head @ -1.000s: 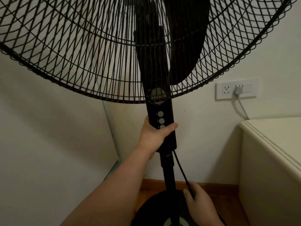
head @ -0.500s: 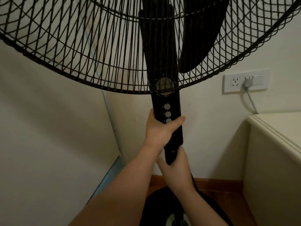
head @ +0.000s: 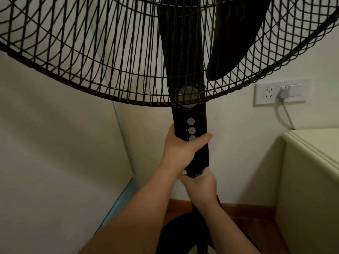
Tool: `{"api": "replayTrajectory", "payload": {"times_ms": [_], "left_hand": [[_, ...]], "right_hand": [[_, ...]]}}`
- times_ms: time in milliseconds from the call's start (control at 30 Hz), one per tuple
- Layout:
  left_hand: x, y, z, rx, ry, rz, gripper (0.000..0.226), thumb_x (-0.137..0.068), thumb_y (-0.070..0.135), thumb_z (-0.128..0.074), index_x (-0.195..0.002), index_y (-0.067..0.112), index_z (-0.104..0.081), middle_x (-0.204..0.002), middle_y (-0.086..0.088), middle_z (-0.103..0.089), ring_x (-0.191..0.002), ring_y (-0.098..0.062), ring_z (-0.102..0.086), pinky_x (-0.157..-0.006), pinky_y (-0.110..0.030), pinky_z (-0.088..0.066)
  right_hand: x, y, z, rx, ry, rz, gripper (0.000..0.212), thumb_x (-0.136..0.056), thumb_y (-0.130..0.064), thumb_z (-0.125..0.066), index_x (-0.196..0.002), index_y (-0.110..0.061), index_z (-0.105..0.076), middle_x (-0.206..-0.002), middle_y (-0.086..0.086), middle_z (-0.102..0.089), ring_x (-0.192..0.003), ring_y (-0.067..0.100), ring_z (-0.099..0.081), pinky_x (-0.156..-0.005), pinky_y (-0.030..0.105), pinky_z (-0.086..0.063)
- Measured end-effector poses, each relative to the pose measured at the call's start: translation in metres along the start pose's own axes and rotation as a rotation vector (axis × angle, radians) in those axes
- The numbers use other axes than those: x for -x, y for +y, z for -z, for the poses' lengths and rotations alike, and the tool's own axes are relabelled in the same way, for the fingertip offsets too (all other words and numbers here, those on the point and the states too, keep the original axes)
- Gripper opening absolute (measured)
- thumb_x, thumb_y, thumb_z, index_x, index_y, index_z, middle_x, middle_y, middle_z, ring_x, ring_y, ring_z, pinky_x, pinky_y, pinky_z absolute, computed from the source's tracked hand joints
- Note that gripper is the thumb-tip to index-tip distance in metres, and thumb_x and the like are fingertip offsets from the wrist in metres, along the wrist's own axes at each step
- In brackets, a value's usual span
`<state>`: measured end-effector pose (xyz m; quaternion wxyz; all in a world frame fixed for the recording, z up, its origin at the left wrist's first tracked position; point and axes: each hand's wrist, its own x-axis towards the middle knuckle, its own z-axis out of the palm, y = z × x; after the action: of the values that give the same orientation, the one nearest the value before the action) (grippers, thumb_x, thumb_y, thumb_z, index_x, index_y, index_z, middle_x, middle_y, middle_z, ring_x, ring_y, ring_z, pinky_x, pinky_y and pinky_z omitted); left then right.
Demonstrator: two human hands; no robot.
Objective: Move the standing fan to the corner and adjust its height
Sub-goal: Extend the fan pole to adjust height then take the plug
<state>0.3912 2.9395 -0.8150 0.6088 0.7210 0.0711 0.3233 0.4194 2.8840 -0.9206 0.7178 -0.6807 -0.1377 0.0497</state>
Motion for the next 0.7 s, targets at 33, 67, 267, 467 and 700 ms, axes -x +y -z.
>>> {"api": "replayTrajectory", "payload": {"times_ms": [33, 67, 267, 467, 700], "left_hand": [[0.0, 0.0, 0.0, 0.004, 0.0, -0.001, 0.057, -0.068, 0.021, -0.091, -0.117, 0.024, -0.062, -0.101, 0.009, -0.072, -0.083, 0.005, -0.069, -0.061, -0.009, -0.052], [0.0, 0.001, 0.0, 0.005, 0.002, -0.002, 0.056, -0.068, 0.02, -0.091, -0.115, 0.025, -0.062, -0.099, 0.01, -0.072, -0.083, 0.005, -0.069, -0.06, -0.008, -0.052], [-0.001, -0.002, 0.0, 0.009, 0.004, -0.02, 0.054, -0.067, 0.021, -0.091, -0.112, 0.027, -0.062, -0.095, 0.013, -0.074, -0.084, 0.003, -0.07, -0.063, -0.01, -0.053], [0.0, -0.002, -0.003, 0.029, 0.039, -0.01, 0.057, -0.067, 0.021, -0.091, -0.115, 0.024, -0.062, -0.099, 0.01, -0.073, -0.084, 0.002, -0.07, -0.064, -0.012, -0.055], [0.004, 0.001, -0.004, 0.02, 0.031, 0.003, 0.058, -0.069, 0.022, -0.091, -0.118, 0.023, -0.061, -0.105, 0.006, -0.072, -0.087, 0.001, -0.069, -0.067, -0.014, -0.057]], "right_hand": [[-0.001, 0.002, 0.001, -0.005, -0.015, 0.01, 0.023, -0.07, -0.008, -0.071, -0.083, -0.026, -0.065, -0.062, -0.009, -0.067, -0.054, 0.007, -0.061, -0.047, 0.025, -0.048], [-0.002, 0.004, 0.003, -0.013, -0.038, 0.022, 0.021, -0.069, -0.006, -0.07, -0.079, -0.024, -0.065, -0.057, -0.009, -0.064, -0.05, 0.006, -0.057, -0.045, 0.023, -0.045], [-0.024, -0.012, 0.034, 0.059, -0.54, 0.049, 0.017, -0.07, 0.006, -0.068, -0.068, 0.009, -0.051, -0.065, 0.01, -0.052, -0.062, 0.02, -0.051, -0.06, 0.033, -0.041], [-0.007, -0.009, 0.028, -0.017, -0.406, 0.069, 0.017, -0.076, 0.005, -0.065, -0.07, -0.008, -0.056, -0.063, 0.002, -0.055, -0.058, 0.012, -0.053, -0.057, 0.026, -0.04], [0.018, 0.004, -0.018, -0.026, 0.203, 0.038, 0.031, -0.079, -0.025, -0.078, -0.086, -0.042, -0.052, -0.082, -0.019, -0.065, -0.076, -0.001, -0.062, -0.058, 0.021, -0.046]]}}
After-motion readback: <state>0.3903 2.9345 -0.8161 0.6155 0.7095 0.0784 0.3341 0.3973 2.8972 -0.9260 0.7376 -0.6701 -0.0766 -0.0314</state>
